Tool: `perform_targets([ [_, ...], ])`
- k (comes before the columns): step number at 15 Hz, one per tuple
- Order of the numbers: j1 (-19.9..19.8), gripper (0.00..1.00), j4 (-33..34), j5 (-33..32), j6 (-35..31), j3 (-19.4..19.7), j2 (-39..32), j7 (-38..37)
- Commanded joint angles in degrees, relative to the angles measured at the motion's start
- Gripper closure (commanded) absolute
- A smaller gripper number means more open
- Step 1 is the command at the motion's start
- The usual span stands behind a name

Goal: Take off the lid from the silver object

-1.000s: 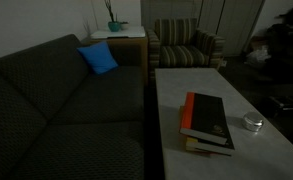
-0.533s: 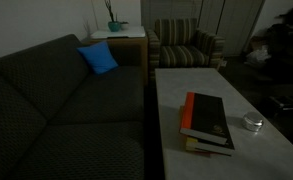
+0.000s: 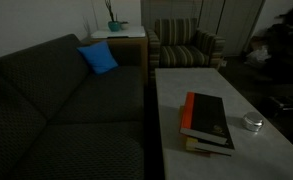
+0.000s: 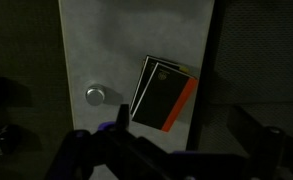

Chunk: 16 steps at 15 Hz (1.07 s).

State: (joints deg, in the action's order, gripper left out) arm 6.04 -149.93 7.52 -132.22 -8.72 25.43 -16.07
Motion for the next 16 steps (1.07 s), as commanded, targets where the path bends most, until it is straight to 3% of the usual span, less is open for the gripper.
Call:
perform_targets([
  [1,-0.6,0.0,7.3,0.1,7.4,1.8,-7.4,2.7],
  [2,-0.6,0.0,7.7,-2.7,11.9,-0.5,-5.7,-0.6],
  [3,-0.7,0.0,4.7,-0.9,5.8,1.1,-5.1,1.2],
  [6,-0.3,0.0,7.1,-1.9,10.1,-0.2,-5.6,-0.2],
  [9,-0.9,0.0,7.4,-3.8,8.7,-0.1,-6.0,1.0],
  [16,-4.5,0.0,11.9,-3.0,2.5,6.2,-13.4,5.5],
])
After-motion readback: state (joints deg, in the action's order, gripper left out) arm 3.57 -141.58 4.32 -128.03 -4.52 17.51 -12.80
